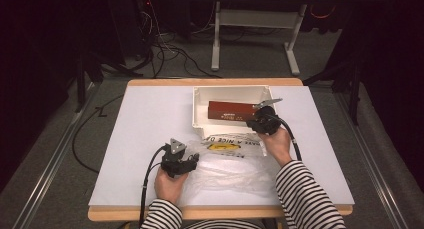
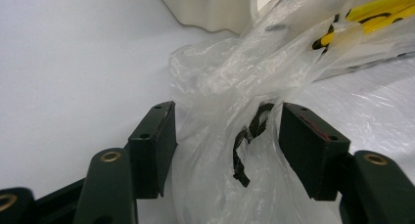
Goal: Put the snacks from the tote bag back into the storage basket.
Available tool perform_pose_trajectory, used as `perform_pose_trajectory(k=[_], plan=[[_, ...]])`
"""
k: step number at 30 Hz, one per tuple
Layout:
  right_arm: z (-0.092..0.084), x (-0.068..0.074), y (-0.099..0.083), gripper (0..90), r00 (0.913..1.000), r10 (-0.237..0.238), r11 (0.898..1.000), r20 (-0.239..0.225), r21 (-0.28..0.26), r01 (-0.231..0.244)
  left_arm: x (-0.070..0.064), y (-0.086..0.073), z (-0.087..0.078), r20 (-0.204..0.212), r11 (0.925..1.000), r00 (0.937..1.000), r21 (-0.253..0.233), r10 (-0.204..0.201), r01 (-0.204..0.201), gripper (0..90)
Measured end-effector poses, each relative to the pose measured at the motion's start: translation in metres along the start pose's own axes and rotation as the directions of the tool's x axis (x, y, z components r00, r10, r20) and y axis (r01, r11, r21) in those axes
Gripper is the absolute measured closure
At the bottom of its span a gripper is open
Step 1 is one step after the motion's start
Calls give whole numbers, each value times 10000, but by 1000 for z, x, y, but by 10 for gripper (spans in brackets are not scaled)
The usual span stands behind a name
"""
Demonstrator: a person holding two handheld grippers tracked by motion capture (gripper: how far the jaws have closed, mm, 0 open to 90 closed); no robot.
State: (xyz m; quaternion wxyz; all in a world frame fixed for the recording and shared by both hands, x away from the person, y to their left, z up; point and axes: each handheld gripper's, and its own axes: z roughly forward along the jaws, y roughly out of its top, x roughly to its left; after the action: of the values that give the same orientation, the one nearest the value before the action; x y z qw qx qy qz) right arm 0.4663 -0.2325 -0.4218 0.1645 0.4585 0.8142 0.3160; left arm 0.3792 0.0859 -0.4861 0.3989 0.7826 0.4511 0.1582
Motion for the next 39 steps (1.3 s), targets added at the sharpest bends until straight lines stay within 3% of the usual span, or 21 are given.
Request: perform_pose_trajectory(k=[7,12,20,28,31,35,39], plan=[[-15,3,-5,845,9999,-96,9991,-130,-413,90,6,0,-1,552,9990,9976,-62,-430,434,392],[-28,9,-7,828,9992,-393,9975,-74,-583,388,5,2,0,533,9997,9982,19,-263,262,390],[-44,0,-21,804,9997,97,9943,-242,-1059,-122,6,3,-6,568,9995,9981,-183,-229,240,391],[-57,-2,-32,795,9993,189,9900,-331,-1390,-233,5,4,-15,530,9994,9986,-342,17,1,395],[-60,-5,-35,780,9987,288,9886,-431,-1463,-348,3,6,-17,233,9989,9990,-277,394,-388,395],[-67,-4,-39,766,9993,237,9872,-301,-1573,-281,-2,10,-23,357,9964,9975,-625,602,-579,397],[-71,-4,-49,762,9995,226,9857,-208,-1664,-258,1,12,-28,561,9965,9974,-729,448,-407,400]])
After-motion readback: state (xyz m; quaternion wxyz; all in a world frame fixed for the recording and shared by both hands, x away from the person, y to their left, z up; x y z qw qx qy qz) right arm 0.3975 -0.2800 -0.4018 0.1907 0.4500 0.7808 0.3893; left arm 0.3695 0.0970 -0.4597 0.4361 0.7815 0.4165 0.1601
